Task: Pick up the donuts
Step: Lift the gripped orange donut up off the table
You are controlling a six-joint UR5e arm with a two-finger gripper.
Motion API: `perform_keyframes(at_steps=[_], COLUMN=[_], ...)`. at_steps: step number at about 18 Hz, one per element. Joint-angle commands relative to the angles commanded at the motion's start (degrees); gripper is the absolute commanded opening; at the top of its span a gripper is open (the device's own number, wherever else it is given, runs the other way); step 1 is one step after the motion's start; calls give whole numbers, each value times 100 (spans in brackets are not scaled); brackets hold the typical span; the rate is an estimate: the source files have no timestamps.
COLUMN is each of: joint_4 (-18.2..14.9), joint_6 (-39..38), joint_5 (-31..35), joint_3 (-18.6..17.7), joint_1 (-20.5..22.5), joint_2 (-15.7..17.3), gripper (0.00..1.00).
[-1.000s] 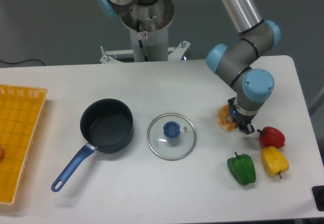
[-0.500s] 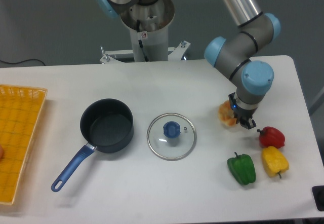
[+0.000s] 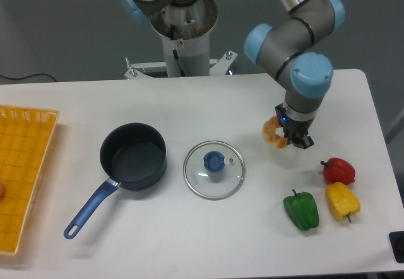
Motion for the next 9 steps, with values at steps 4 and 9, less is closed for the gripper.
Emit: perform_keyframes(at_steps=[4, 9], joint_4=[-79, -79], joint_6=[-141, -158], joint_5=[18, 27], joint_3=[0, 26], joint_1=[-27, -71], joint_2=[88, 97], gripper=[21, 21])
